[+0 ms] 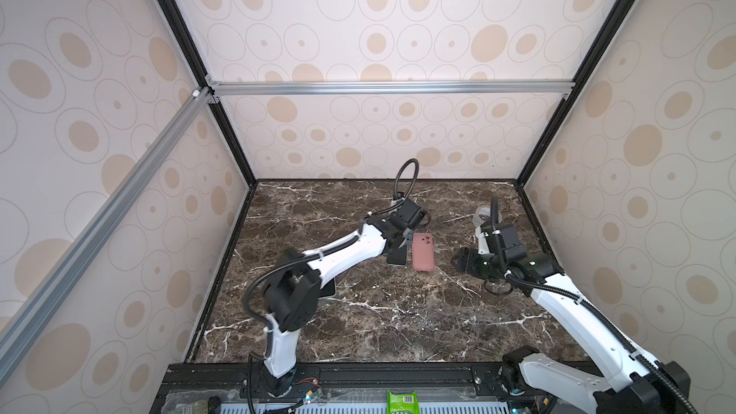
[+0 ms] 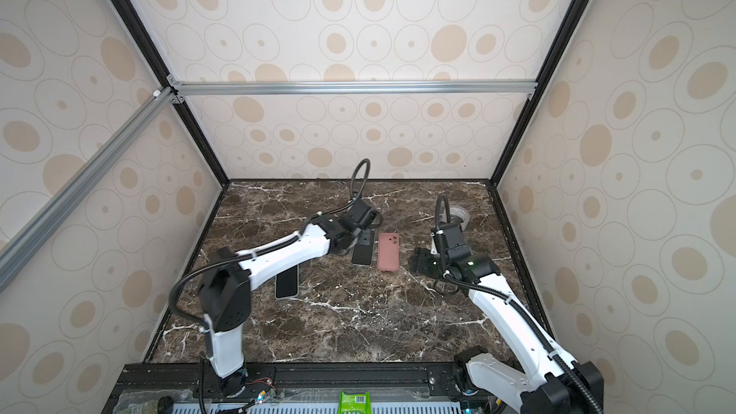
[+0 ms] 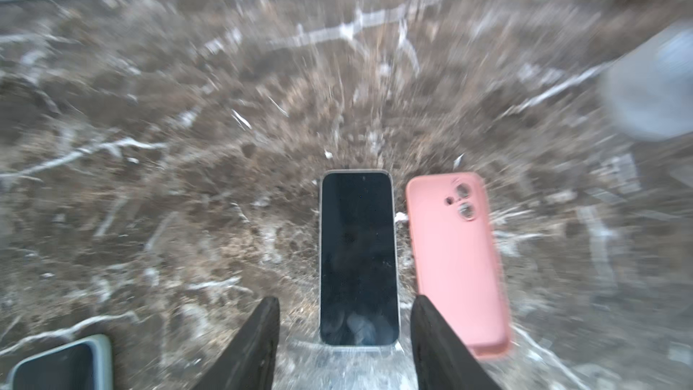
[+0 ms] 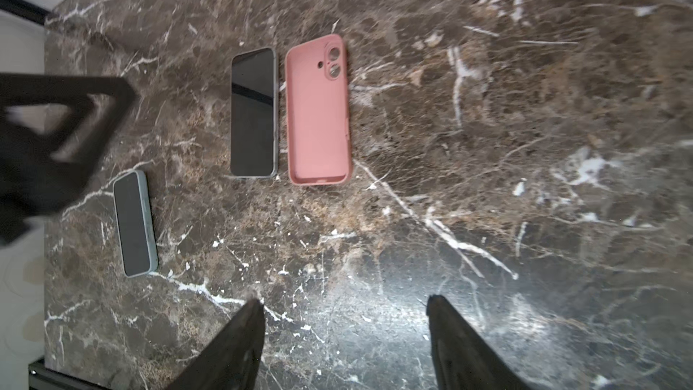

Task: Take the phone out of the phone case
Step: Place the phone at the center of the table, then move the phone to the center of the table.

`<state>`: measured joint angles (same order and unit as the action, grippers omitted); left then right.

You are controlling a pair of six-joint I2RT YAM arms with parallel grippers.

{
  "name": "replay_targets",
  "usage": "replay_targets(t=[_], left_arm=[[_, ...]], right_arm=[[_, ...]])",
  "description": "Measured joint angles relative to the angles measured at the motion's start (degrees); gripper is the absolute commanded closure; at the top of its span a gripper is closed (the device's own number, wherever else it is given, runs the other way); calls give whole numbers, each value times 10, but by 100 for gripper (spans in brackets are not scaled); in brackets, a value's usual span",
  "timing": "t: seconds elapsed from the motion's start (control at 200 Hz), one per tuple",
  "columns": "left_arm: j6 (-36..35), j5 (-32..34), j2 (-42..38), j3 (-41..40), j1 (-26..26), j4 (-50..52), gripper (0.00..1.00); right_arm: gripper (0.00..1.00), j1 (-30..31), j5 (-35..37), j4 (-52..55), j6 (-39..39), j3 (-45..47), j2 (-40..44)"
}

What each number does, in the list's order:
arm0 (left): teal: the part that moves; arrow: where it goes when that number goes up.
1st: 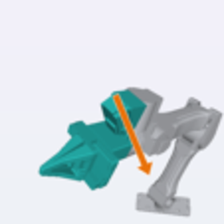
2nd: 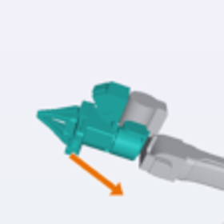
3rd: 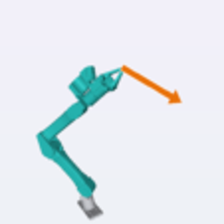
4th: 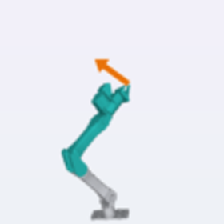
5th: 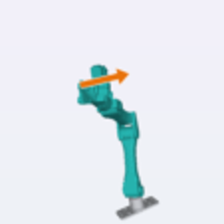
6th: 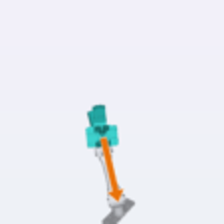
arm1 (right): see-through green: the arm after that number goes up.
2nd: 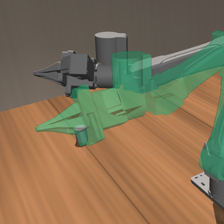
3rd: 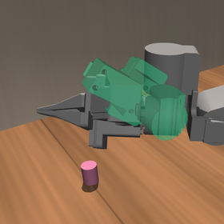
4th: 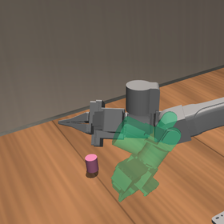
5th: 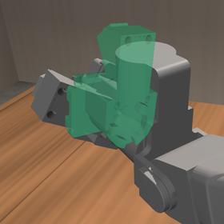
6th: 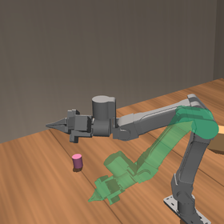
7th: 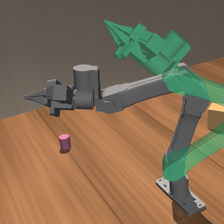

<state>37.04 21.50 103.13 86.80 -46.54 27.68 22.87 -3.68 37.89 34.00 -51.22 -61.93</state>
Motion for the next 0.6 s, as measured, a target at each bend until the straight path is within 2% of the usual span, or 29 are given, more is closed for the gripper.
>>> replay_targets(t=[0.15, 0.245, 0.295, 0.345, 0.48, 0.6], left_arm=[[5, -14, -191, -181, 39, -72, 31], [12, -40, -262, -277, 88, -95, 26], [16, -61, -290, -323, 117, -105, 22], [20, -86, -316, -366, 151, -111, 19], [35, -165, -386, -444, 246, -129, 8], [46, -246, -434, -468, 339, -150, 6]], right_arm=[[16, 120, 65, -14, 34, -31, -87], [9, 195, 108, -27, 55, -80, -169], [3, 227, 125, -34, 66, -110, -210], [2, 255, 137, -40, 78, -146, -255], [0, 312, 166, -70, 104, -219, -352], [0, 345, 177, -84, 119, -271, -424]])
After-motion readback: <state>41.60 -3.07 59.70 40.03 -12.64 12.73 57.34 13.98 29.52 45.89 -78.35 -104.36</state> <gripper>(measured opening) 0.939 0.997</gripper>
